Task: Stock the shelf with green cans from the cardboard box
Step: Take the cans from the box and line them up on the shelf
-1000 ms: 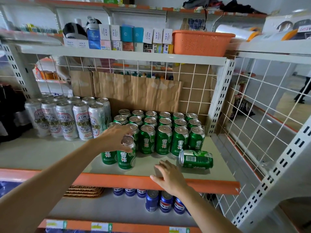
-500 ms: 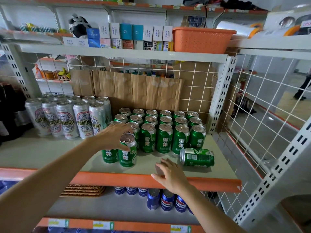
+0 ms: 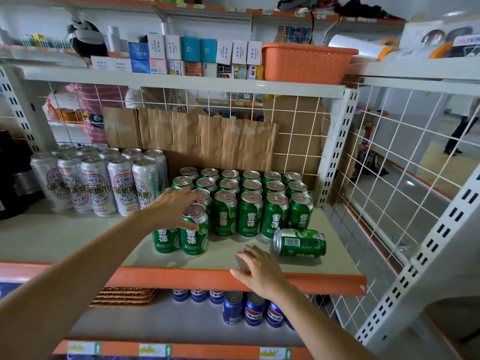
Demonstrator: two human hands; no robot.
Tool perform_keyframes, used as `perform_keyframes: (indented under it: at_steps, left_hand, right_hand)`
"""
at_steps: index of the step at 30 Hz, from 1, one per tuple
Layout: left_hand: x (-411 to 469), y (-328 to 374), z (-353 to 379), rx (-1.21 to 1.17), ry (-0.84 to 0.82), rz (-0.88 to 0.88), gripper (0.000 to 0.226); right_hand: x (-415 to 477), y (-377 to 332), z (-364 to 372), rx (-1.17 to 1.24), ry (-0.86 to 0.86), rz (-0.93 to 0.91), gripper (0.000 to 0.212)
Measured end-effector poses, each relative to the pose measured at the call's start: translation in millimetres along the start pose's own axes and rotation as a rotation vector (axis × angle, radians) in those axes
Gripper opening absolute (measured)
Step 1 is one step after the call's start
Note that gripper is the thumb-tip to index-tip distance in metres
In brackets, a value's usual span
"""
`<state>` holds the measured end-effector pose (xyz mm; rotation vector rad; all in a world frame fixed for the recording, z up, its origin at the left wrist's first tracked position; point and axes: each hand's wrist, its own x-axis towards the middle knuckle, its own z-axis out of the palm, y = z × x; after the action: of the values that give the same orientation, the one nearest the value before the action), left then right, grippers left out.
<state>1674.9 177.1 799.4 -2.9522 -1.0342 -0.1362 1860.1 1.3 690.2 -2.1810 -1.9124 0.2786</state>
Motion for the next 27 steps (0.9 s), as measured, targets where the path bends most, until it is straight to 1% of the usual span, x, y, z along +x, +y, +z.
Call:
perform_keyframes:
  at_steps: [3,6,7,8,10,11,12,14,16,19,21,23,27]
  left_hand:
    - [-8.9,8.5,-1.5,-0.009,0.060,0.029,0.085]
    - [-18.3,24.6,2.8,-0.043,0.151,0.113,0.080]
    - [-20.4,30.8,6.4,-0.048,0.171,0.148,0.078]
    - [-22.4,37.1,10.3,-0.057,0.191,0.184,0.077]
    - [-24.8,49.1,19.8,-0.080,0.210,0.240,0.078]
    - [-25.7,55.0,25.0,-0.093,0.211,0.258,0.079]
    - [-26.6,60.1,30.8,-0.110,0.211,0.270,0.078]
    - [-27.2,67.8,43.8,-0.168,0.215,0.292,0.072]
    - [-26.2,73.1,57.0,-0.230,0.194,0.309,0.066]
    - [-22.2,80.9,75.5,-0.280,0.088,0.302,0.069]
    - [-20.5,88.2,84.7,-0.291,0.005,0.286,0.076]
    - [-18.1,94.2,92.0,-0.280,-0.064,0.263,0.090]
    - [-14.0,103.4,99.4,-0.252,-0.143,0.240,0.110]
  right_hand:
    - [-0.6,-1.0,-2.8,0.019,-0.004,0.004,0.112]
    - [0.5,3.9,-5.6,0.023,0.039,-0.017,0.110]
    - [-0.4,4.8,-8.4,0.017,0.060,-0.032,0.105]
    - [-1.6,5.3,-12.3,0.012,0.083,-0.047,0.094]
    - [-3.2,9.1,-20.9,0.004,0.117,-0.070,0.063]
    - [-4.0,12.3,-25.7,0.015,0.137,-0.075,0.056]
    - [-5.0,16.0,-30.5,0.040,0.161,-0.076,0.053]
    - [-6.8,25.6,-39.5,0.100,0.231,-0.090,0.050]
    - [-10.6,35.5,-48.4,0.112,0.299,-0.086,0.048]
    - [-18.0,52.2,-60.7,0.059,0.374,-0.035,0.050]
    - [-22.3,64.5,-66.3,0.042,0.395,0.002,0.053]
    - [-26.4,75.6,-70.8,0.033,0.391,0.042,0.057]
    - [-34.5,96.7,-75.1,0.023,0.362,0.118,0.069]
